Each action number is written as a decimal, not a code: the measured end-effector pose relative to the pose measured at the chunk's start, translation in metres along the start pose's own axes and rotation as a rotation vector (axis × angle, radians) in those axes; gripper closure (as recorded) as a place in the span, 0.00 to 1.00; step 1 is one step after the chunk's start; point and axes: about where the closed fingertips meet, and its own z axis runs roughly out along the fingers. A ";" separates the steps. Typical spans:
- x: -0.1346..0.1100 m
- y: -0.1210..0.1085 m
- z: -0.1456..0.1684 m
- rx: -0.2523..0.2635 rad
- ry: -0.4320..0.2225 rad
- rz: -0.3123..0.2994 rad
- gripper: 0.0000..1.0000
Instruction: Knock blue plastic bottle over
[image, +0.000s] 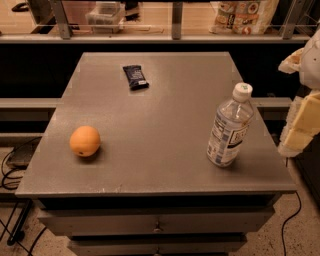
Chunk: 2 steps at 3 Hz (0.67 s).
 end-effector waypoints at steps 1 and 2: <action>-0.001 -0.001 -0.001 0.007 0.004 -0.003 0.00; -0.006 -0.006 0.004 -0.001 -0.036 -0.012 0.00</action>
Offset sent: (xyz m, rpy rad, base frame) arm 0.0190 0.0078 -0.0097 0.0831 0.0055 0.0509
